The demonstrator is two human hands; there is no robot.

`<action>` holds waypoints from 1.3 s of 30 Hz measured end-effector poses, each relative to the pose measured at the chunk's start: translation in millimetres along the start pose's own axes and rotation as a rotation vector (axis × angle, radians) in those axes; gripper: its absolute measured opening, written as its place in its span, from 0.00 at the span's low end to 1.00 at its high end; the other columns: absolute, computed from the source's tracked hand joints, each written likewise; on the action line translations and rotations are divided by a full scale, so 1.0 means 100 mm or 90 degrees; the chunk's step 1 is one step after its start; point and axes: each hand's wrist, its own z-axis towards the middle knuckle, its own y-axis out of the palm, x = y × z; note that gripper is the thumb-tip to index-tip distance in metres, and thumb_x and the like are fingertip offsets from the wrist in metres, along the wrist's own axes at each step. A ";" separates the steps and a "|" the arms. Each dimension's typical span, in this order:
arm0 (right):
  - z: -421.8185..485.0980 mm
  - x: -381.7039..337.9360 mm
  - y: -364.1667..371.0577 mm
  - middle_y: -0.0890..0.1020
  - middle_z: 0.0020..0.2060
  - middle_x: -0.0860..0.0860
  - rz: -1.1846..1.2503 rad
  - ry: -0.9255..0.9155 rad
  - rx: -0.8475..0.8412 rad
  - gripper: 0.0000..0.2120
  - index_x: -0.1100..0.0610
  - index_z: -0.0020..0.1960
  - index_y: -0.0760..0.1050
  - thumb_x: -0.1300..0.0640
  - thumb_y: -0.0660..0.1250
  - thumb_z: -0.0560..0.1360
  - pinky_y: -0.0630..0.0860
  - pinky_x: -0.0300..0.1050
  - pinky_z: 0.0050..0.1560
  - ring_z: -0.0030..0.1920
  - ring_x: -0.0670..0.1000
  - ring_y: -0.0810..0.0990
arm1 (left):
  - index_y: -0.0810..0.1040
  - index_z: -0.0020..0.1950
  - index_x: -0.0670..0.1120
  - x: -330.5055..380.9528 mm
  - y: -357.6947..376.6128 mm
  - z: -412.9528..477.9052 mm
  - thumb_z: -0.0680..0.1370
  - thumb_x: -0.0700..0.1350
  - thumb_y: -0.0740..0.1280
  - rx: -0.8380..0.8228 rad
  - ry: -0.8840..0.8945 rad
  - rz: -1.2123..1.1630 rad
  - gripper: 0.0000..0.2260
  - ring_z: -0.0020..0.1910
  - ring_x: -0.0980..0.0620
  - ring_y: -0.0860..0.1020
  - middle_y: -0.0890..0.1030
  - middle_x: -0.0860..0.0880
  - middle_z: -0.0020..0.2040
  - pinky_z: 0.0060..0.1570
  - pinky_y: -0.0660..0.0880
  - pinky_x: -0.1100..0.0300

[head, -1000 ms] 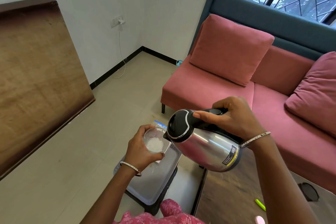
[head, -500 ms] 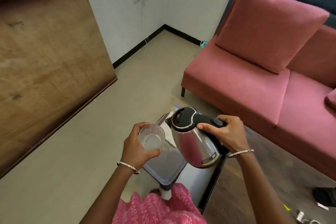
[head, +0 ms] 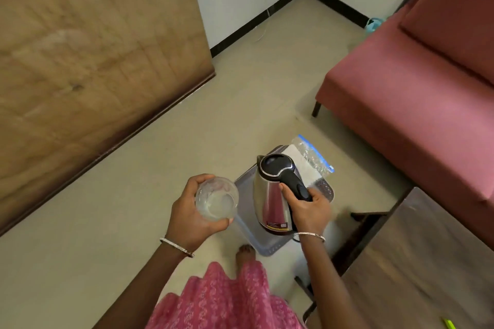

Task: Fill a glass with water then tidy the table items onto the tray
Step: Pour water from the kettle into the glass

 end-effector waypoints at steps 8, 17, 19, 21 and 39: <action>-0.04 0.20 0.50 0.77 0.25 0.43 -0.003 0.028 -0.006 0.14 0.49 0.35 0.78 0.42 0.78 0.64 0.66 0.32 0.28 0.28 0.42 0.75 | 0.71 0.60 0.58 -0.18 -0.05 0.13 0.52 0.52 0.81 0.011 -0.025 0.016 0.38 0.55 0.61 0.77 0.78 0.63 0.57 0.50 0.73 0.74; -0.32 0.41 0.66 0.77 0.29 0.46 0.044 0.073 0.041 0.10 0.52 0.40 0.76 0.51 0.77 0.70 0.69 0.30 0.31 0.31 0.40 0.75 | 0.71 0.60 0.56 -0.21 -0.06 0.09 0.52 0.51 0.81 0.023 -0.041 0.011 0.39 0.55 0.59 0.78 0.79 0.61 0.56 0.52 0.76 0.64; -0.41 0.42 0.67 0.77 0.30 0.48 0.061 0.103 0.051 0.09 0.54 0.43 0.76 0.53 0.76 0.71 0.68 0.29 0.32 0.32 0.40 0.75 | 0.71 0.60 0.56 -0.21 -0.06 0.06 0.52 0.51 0.81 0.022 -0.044 0.005 0.39 0.54 0.59 0.78 0.78 0.62 0.56 0.51 0.76 0.67; -0.53 0.41 0.70 0.77 0.33 0.50 0.088 0.173 0.051 0.09 0.55 0.45 0.76 0.53 0.75 0.73 0.69 0.30 0.32 0.34 0.42 0.75 | 0.71 0.60 0.57 -0.20 -0.07 0.04 0.52 0.50 0.81 0.022 -0.044 0.000 0.39 0.54 0.60 0.78 0.78 0.62 0.56 0.50 0.75 0.70; -0.71 -0.33 1.42 0.77 0.31 0.52 0.478 0.697 0.041 0.13 0.61 0.49 0.77 0.60 0.77 0.69 0.76 0.49 0.42 0.27 0.51 0.73 | 0.71 0.61 0.56 -0.27 -0.23 -0.20 0.54 0.48 0.82 0.071 -0.032 -0.013 0.38 0.55 0.64 0.76 0.77 0.65 0.56 0.51 0.74 0.72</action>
